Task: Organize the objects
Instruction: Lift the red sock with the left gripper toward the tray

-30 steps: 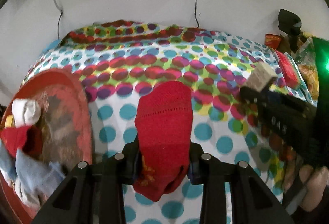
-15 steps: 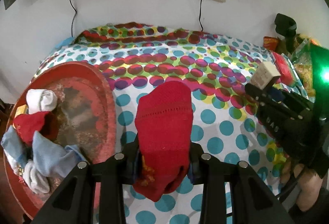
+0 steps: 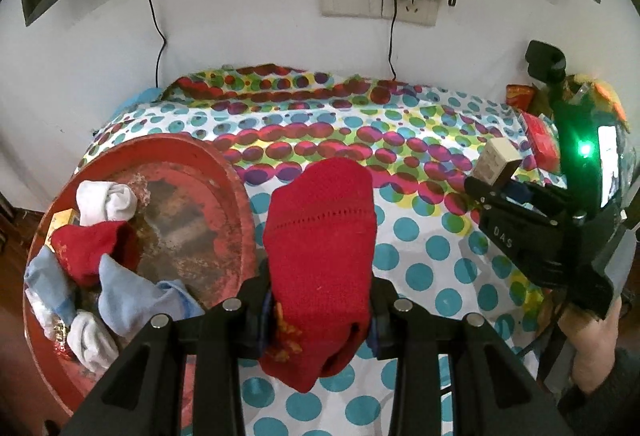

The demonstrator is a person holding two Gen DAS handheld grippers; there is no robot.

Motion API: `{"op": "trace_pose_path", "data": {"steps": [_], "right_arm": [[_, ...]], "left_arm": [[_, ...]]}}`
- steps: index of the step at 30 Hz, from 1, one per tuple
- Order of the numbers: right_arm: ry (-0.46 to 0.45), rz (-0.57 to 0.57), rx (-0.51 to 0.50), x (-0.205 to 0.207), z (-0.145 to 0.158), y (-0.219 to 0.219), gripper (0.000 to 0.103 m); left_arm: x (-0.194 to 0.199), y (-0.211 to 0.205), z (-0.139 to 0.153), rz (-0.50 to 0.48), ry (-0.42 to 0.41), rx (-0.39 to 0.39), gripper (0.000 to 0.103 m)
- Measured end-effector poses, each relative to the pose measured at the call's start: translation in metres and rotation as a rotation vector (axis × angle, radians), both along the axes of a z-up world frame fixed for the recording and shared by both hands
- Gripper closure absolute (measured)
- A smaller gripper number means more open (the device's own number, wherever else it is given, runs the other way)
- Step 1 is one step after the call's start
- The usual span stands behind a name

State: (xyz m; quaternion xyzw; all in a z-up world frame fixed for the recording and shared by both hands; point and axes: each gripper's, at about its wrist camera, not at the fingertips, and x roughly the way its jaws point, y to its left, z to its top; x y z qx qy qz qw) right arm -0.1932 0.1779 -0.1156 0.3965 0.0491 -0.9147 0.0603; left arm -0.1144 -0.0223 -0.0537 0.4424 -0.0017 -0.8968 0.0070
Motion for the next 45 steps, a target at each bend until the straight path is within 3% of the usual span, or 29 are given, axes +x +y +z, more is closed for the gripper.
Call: {"op": "trace_pose_path", "data": {"steps": [21,33,45], "right_arm": [[-0.031,-0.002,0.005,-0.004,-0.006,0.0,0.075],[-0.035,-0.006,0.008,-0.004,-0.007,0.0,0.075],[-0.038,-0.002,-0.001,-0.004,-0.006,0.001,0.075]], "left_arm": [[0.01,-0.037,0.025,0.043,0.065,0.016,0.067],[-0.001,-0.097,0.036,0.067,0.064,0.111,0.067],[-0.037,-0.147,0.035,0.122,0.02,0.052,0.067]]}}
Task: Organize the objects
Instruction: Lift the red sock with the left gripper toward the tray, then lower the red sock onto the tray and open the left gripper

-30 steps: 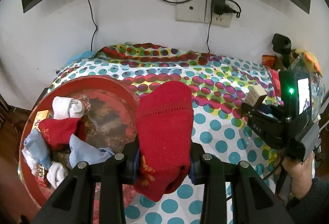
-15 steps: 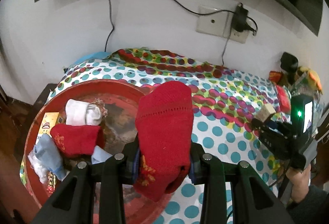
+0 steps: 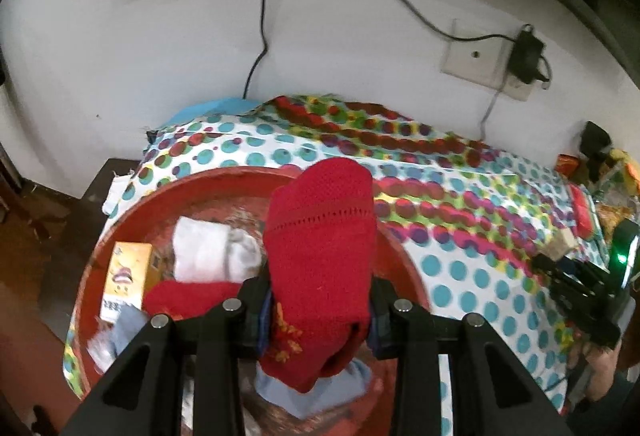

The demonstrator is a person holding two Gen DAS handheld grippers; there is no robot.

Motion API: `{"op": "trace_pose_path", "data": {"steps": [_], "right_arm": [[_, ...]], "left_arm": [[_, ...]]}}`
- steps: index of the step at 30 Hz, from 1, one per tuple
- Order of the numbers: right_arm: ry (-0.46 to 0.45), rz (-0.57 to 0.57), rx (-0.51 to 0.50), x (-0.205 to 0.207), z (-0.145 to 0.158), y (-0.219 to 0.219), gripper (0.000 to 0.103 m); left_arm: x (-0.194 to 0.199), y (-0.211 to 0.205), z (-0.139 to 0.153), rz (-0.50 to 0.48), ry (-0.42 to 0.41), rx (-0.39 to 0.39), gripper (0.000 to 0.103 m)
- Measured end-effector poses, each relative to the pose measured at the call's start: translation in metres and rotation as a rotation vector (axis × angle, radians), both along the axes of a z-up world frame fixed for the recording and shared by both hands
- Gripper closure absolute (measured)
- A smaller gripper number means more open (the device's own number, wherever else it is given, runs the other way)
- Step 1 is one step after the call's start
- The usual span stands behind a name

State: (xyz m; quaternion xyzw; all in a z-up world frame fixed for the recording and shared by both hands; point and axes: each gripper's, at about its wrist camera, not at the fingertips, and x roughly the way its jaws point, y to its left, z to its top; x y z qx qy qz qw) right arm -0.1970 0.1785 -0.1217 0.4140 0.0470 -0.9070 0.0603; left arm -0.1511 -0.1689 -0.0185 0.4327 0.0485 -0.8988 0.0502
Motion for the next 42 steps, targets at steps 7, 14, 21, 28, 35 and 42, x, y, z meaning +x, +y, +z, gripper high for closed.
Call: {"op": "trace_pose_path", "data": {"steps": [7,14,21,28,35,42], "right_arm": [[-0.002,-0.001,-0.002,-0.001,-0.001,0.001,0.075],[-0.006,-0.004,0.0,0.001,-0.002,0.001,0.075],[-0.013,-0.007,0.005,0.001,-0.004,-0.001,0.075],[-0.02,-0.009,0.021,0.003,-0.005,-0.005,0.075],[-0.019,-0.01,0.036,0.007,-0.004,-0.01,0.075],[-0.018,-0.011,0.045,0.006,-0.005,-0.01,0.075]], "left_arm": [[-0.028,-0.028,-0.013,0.034,-0.059,-0.015,0.067],[-0.049,-0.044,-0.024,0.04,-0.095,-0.046,0.066],[-0.06,-0.064,-0.037,0.09,-0.152,0.017,0.059],[-0.057,-0.067,-0.042,0.106,-0.158,0.001,0.049],[-0.047,-0.066,-0.038,0.099,-0.149,-0.018,0.048],[-0.033,-0.062,-0.036,0.073,-0.127,-0.01,0.048]]}}
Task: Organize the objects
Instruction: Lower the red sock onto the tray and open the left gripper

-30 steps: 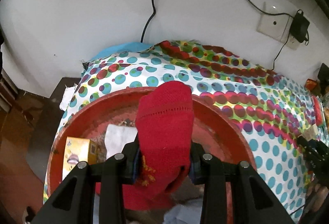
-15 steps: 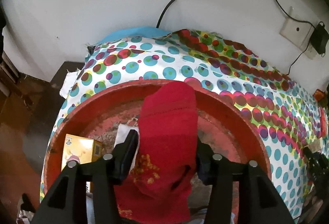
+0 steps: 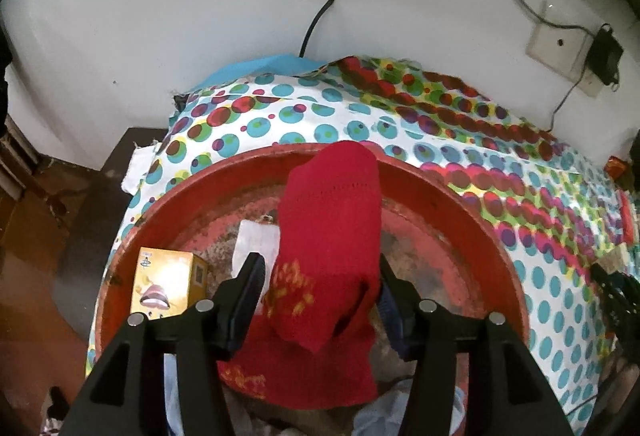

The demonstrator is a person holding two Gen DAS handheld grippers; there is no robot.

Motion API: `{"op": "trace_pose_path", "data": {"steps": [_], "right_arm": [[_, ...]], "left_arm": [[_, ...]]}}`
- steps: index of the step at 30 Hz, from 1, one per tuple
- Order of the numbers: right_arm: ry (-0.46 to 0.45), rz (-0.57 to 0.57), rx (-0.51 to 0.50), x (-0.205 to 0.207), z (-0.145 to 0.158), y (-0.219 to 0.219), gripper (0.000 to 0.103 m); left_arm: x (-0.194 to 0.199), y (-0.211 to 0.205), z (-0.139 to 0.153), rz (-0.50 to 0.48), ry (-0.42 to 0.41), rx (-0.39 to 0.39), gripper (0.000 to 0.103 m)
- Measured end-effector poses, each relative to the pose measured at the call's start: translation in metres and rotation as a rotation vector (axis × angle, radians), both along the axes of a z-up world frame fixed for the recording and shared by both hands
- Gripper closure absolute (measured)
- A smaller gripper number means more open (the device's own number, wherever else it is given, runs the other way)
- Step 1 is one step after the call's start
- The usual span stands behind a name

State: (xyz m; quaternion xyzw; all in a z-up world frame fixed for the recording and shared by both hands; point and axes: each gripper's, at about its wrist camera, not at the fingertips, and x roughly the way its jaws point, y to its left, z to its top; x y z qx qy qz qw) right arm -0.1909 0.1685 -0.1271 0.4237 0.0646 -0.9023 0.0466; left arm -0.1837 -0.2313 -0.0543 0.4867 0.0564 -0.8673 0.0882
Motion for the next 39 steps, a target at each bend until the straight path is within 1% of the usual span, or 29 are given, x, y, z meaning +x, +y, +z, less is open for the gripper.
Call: {"op": "trace_pose_path", "data": {"steps": [1,2,4,11,14,16,19,21,24,26,28,30,35,39], "right_arm": [[0.0,0.0,0.001,0.0,0.0,0.0,0.075],[-0.001,0.0,0.0,-0.001,-0.001,0.001,0.075],[-0.001,0.0,-0.001,-0.001,0.0,0.0,0.075],[-0.001,0.0,0.001,-0.002,0.0,-0.001,0.075],[-0.002,0.0,-0.003,-0.003,0.0,0.0,0.075],[0.0,0.008,-0.011,-0.005,0.0,0.002,0.075],[0.012,0.024,-0.03,0.002,0.003,-0.002,0.075],[0.012,0.029,-0.035,0.001,0.004,0.0,0.075],[0.012,0.032,-0.047,0.007,0.005,-0.002,0.075],[0.02,0.036,-0.056,0.012,0.009,-0.001,0.075],[0.02,0.041,-0.06,0.008,0.009,0.0,0.075],[0.017,0.044,-0.057,0.005,0.008,0.002,0.075],[0.017,0.056,-0.038,-0.006,0.004,-0.001,0.075],[0.02,0.049,-0.033,-0.005,0.005,-0.001,0.075]], "left_arm": [[0.002,0.0,0.001,0.0,0.007,0.009,0.045],[0.005,0.0,0.004,-0.004,0.015,0.016,0.04],[0.011,0.0,0.008,-0.006,0.027,0.018,0.038],[0.031,0.003,0.011,-0.012,0.022,0.026,0.038],[0.047,0.008,0.009,-0.009,0.02,0.001,0.038],[0.062,0.011,0.01,0.006,0.036,-0.012,0.038],[0.082,0.016,0.01,0.02,0.052,-0.009,0.038],[0.097,0.026,0.01,0.009,0.074,-0.04,0.038],[0.113,0.04,0.007,-0.011,0.078,-0.079,0.038],[0.121,0.047,0.004,-0.023,0.081,-0.078,0.038],[0.128,0.052,0.001,-0.022,0.084,-0.078,0.038],[0.132,0.053,-0.003,-0.023,0.082,-0.058,0.038],[0.136,0.049,-0.009,-0.013,0.071,-0.039,0.038],[0.141,0.041,-0.005,0.007,0.09,-0.031,0.038]]}}
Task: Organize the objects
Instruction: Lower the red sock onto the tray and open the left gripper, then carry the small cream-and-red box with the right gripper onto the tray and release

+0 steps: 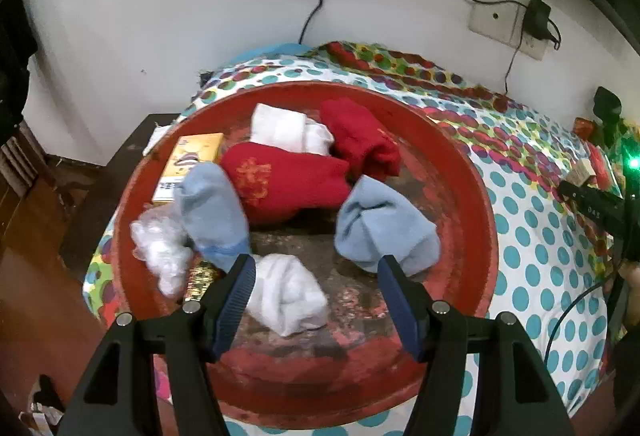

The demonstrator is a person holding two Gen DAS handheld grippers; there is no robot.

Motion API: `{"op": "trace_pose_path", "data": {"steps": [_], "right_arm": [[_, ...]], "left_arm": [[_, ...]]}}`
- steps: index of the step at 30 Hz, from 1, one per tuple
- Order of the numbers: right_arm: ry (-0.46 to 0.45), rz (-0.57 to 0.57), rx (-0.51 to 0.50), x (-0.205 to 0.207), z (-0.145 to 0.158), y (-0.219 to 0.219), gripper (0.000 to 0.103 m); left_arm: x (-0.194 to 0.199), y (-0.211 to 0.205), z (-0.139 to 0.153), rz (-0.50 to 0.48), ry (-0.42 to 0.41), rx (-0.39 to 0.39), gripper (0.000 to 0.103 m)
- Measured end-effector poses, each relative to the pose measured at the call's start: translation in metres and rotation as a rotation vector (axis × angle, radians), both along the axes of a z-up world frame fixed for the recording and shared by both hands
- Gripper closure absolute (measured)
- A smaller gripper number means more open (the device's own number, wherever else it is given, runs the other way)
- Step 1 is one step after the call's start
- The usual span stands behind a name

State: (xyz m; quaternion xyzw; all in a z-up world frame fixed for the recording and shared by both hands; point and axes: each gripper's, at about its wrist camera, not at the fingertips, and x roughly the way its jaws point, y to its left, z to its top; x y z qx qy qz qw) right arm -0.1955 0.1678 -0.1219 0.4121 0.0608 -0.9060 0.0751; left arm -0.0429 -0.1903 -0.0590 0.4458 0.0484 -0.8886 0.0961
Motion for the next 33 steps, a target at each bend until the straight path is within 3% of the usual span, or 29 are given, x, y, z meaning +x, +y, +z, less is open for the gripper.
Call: {"op": "trace_pose_path", "data": {"steps": [10,18,24,33], "right_arm": [[0.003,0.035,-0.014,0.022,0.009,-0.025,0.075],[0.004,0.183,-0.063,0.051,0.038,-0.082,0.075],[-0.008,0.321,-0.06,0.078,0.044,-0.138,0.075],[-0.022,0.441,-0.044,0.109,0.053,-0.2,0.075]], "left_arm": [[0.013,-0.017,0.004,0.023,0.006,0.007,0.038],[0.019,-0.013,0.009,0.018,0.018,0.002,0.038],[0.023,-0.014,0.012,0.027,0.017,0.016,0.038],[0.025,-0.023,0.022,0.045,0.031,0.017,0.038]]}}
